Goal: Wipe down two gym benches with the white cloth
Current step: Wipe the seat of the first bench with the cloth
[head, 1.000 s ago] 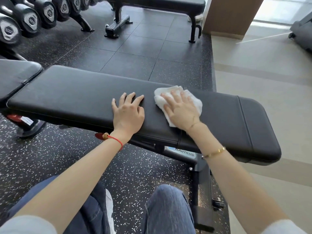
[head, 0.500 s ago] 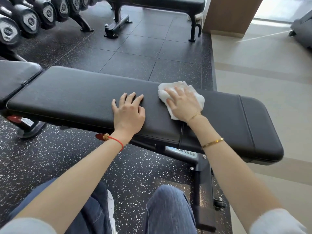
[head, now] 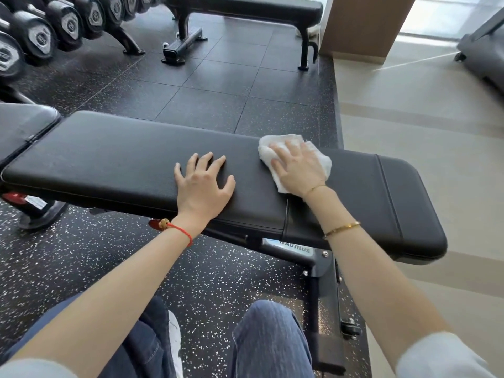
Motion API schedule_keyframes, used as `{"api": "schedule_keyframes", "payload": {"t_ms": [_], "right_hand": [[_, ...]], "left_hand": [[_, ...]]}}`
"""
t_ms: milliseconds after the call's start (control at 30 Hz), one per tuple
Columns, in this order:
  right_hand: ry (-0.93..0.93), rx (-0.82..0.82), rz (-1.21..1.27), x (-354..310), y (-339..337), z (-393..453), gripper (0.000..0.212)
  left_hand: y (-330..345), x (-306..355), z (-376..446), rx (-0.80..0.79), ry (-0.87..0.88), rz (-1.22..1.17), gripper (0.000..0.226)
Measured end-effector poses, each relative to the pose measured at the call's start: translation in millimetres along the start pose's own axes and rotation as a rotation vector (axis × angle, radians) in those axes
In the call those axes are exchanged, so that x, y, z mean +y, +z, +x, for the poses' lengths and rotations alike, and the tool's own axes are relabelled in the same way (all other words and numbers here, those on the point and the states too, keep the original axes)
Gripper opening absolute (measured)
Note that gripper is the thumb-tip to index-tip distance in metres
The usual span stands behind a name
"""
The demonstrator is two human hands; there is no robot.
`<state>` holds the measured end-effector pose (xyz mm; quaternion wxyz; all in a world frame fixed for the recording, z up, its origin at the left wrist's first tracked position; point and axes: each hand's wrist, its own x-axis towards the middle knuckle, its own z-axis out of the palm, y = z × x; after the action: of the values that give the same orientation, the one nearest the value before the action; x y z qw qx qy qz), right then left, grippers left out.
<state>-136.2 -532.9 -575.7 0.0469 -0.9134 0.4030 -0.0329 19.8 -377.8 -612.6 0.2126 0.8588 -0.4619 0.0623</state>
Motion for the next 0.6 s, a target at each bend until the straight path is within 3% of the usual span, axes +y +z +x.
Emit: {"api": "schedule_keyframes", "payload": {"t_ms": [200,300,467,600], "right_hand": [[-0.228,0.095,0.079,-17,13,-93,0.047],[-0.177,0.083,0.055,10,9,-81,0.046],[0.082,0.031,0.012,7,-1,-4,0.047],[-0.047,0.004,0.010,-27,8,-21,0.048]], "left_hand": [[2,-2,0,0.027,0.008,0.013,0.060],[1,-1,0,0.022,0.006,0.006,0.059],[2,-1,0,0.021,0.004,0.003,0.053],[2,0,1,0.029,-0.007,0.010,0.051]]}}
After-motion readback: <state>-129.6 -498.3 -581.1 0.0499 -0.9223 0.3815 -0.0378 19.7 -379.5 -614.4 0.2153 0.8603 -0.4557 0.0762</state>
